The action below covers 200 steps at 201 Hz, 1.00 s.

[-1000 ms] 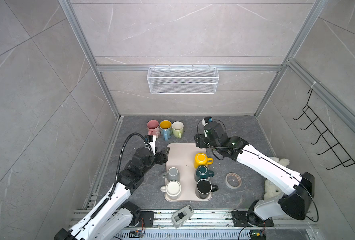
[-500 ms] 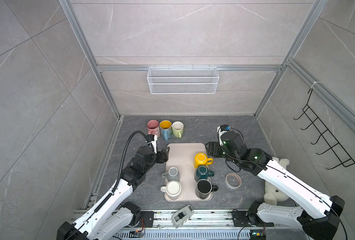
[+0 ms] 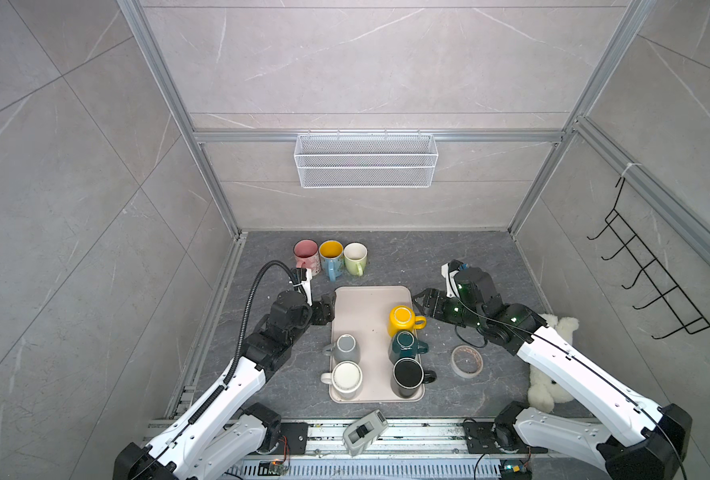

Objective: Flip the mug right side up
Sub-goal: 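Move the right gripper back over the yellow mug on the tray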

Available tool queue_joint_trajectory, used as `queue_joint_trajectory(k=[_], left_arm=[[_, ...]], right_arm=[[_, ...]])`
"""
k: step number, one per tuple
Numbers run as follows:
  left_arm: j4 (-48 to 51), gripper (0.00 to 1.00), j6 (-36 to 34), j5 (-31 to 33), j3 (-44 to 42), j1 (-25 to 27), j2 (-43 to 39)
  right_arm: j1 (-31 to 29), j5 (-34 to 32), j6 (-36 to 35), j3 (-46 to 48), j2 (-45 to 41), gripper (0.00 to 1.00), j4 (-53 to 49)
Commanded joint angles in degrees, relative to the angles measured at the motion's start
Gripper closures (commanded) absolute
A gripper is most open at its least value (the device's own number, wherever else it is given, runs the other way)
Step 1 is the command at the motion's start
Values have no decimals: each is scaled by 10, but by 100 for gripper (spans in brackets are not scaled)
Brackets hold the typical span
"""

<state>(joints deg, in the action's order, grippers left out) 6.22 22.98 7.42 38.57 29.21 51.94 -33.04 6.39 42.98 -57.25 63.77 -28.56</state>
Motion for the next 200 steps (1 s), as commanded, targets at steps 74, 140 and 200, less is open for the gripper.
queue_joint_trajectory(k=[74, 140, 200], left_arm=[[-4, 24, 2, 39, 20, -2, 4], [-6, 24, 0, 53, 3, -1, -9], [-9, 24, 1, 64, -9, -1, -13]], right_arm=[[152, 262, 175, 65, 72, 32, 171], [192, 354, 319, 109, 143, 41, 287], [223, 356, 319, 102, 129, 43, 163]])
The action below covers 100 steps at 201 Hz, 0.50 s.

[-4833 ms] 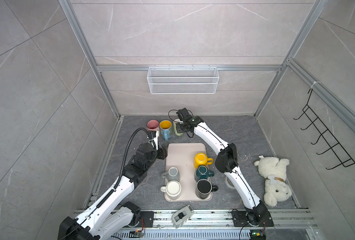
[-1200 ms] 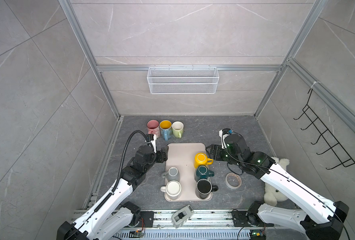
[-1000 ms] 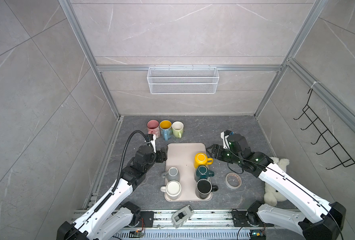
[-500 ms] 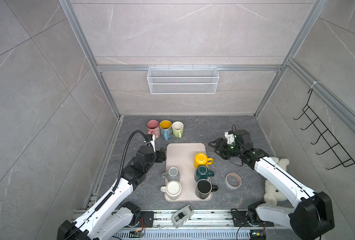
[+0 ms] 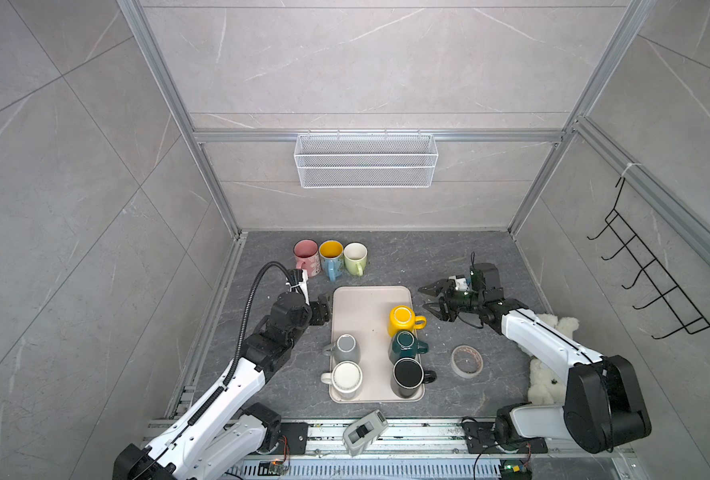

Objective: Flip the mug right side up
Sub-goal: 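Move the right gripper back over the yellow mug on the tray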

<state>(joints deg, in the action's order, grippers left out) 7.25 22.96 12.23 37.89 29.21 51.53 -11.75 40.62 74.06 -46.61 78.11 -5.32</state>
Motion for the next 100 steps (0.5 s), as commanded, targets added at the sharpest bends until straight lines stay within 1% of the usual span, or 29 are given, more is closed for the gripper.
queue_joint_trajectory(k=[1, 32, 69, 100], left_arm=[[-19, 24, 2, 15, -3, -1, -8], [-21, 24, 2, 17, -3, -2, -3], [-21, 24, 2, 21, -5, -1, -2], [-20, 24, -1, 26, -9, -1, -1]], right_arm=[[11, 14, 8, -4, -15, 43, -71], [17, 21, -5, -5, -14, 41, -128], [25, 31, -18, -6, -6, 37, -165], [25, 41, -16, 2, 15, 33, -158]])
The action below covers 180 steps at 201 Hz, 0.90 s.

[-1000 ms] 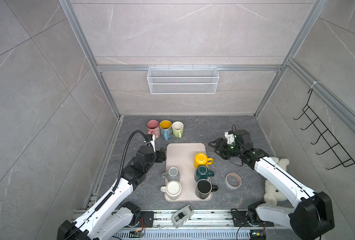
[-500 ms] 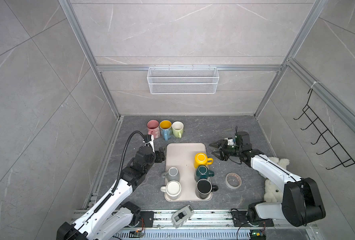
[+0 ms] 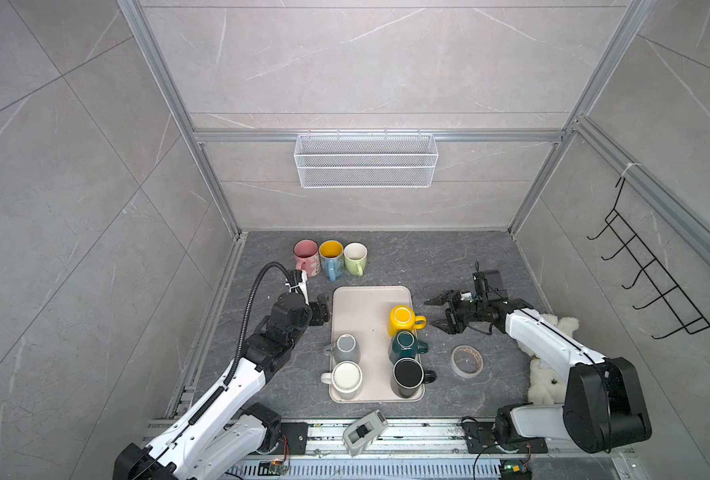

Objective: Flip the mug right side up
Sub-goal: 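Grasp the upside-down yellow mug's handle with the right gripper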

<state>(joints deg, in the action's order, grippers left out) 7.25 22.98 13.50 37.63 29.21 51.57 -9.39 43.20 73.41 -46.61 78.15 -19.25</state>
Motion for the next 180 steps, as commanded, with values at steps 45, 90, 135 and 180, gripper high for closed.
queue_joint_trajectory(k=[45, 90, 135, 180], left_arm=[[-20, 24, -1, 15, -6, -2, 1], [-17, 24, 1, 16, -6, -1, 0], [-16, 24, 3, 16, -8, -2, 1], [-14, 23, 1, 18, -8, -2, 2]], right_arm=[[1, 14, 9, 9, 45, 33, 22], [1, 15, 26, 8, 75, 37, 56], [1, 16, 34, 5, 100, 41, 77], [-5, 18, 41, -7, 125, 46, 93]])
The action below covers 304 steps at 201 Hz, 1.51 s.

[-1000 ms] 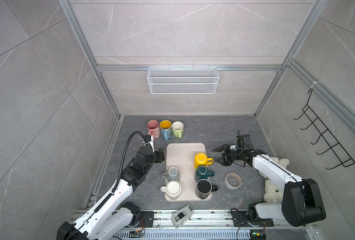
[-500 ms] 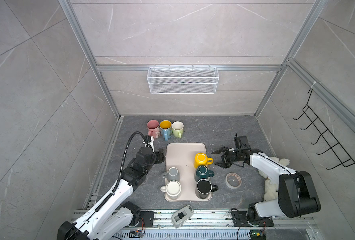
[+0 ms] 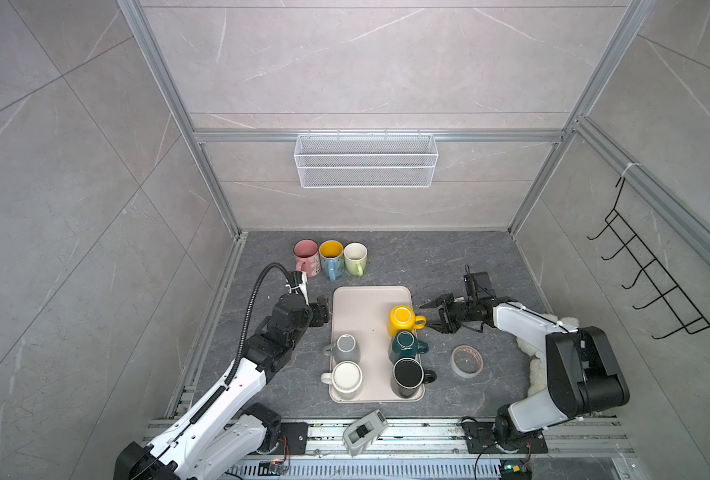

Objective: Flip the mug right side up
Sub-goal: 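Grasp the upside-down yellow mug's handle with the right gripper, then rotate the yellow mug upright with the right gripper while the left reaches over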

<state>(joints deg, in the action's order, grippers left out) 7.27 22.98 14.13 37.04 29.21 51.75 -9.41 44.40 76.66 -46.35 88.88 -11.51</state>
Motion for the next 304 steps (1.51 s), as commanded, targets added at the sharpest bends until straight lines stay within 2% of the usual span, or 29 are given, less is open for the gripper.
queue_joint_trajectory(k=[1, 119, 212, 260, 304], left_arm=[[-15, 23, 1, 12, -2, -2, 1], [-4, 23, -4, 19, -6, -2, -6], [0, 23, -6, 26, -11, -2, -14], [1, 23, -11, 28, -8, -1, -18], [1, 23, -12, 27, -6, -1, -20]], right_arm=[[-4, 6, 8, -11, 18, 46, 16], [-29, 3, 18, -35, 65, 59, 38], [-32, -6, 36, -51, 84, 84, 69], [-32, -24, 33, -98, 91, 100, 81], [-36, -46, 11, -140, 86, 100, 83]])
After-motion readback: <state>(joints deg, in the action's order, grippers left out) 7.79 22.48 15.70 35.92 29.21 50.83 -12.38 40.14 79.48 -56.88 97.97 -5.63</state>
